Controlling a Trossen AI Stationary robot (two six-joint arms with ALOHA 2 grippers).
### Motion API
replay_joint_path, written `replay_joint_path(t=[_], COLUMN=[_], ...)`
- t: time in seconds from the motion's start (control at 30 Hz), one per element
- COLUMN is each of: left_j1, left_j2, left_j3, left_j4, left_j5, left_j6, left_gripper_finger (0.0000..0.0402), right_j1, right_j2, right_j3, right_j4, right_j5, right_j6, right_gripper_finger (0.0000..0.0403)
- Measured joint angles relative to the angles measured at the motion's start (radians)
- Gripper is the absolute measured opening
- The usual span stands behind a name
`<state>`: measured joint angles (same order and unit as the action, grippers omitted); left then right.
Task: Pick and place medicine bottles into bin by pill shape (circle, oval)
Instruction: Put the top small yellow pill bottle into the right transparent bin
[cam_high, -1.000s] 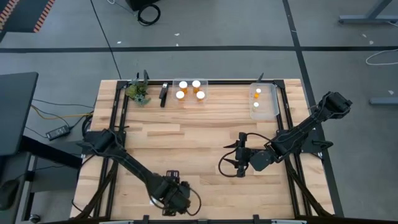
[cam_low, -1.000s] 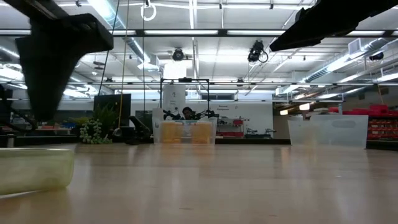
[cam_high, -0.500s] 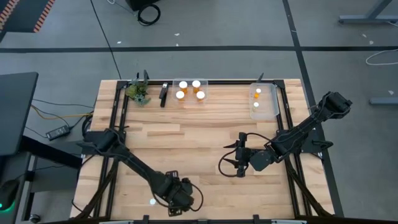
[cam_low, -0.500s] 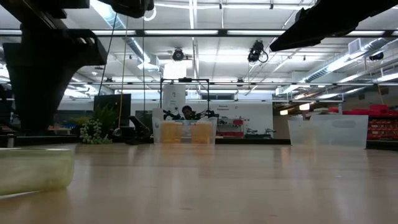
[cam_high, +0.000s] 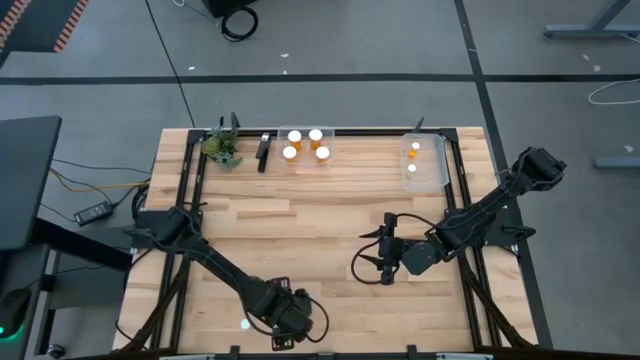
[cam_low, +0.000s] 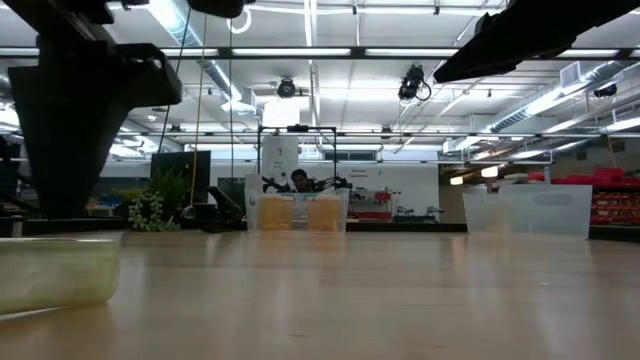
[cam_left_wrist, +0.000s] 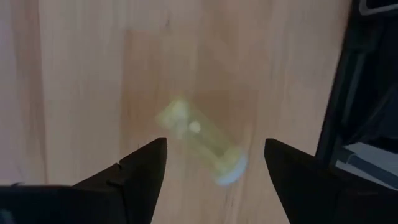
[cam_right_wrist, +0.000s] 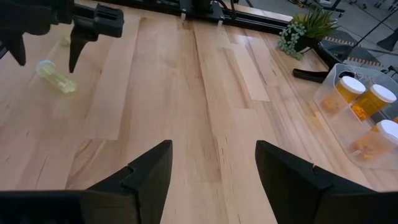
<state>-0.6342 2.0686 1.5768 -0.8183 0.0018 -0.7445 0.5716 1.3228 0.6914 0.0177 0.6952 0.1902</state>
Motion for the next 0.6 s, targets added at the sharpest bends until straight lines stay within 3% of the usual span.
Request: replay_joint_path(t=[0.6], left_j1=[0.01], left_j2=[0.052], left_j3=[0.0], left_j4=[0.009], left_j5=[-0.012], left_j6=[0.029], left_gripper_finger=[0.0277], right_j1=[0.0], right_j2=[0.0], right_j3=[0.0], right_j4=[0.0], right_j5=[0.0], right_j6=[0.008], right_gripper_finger=[0.0236])
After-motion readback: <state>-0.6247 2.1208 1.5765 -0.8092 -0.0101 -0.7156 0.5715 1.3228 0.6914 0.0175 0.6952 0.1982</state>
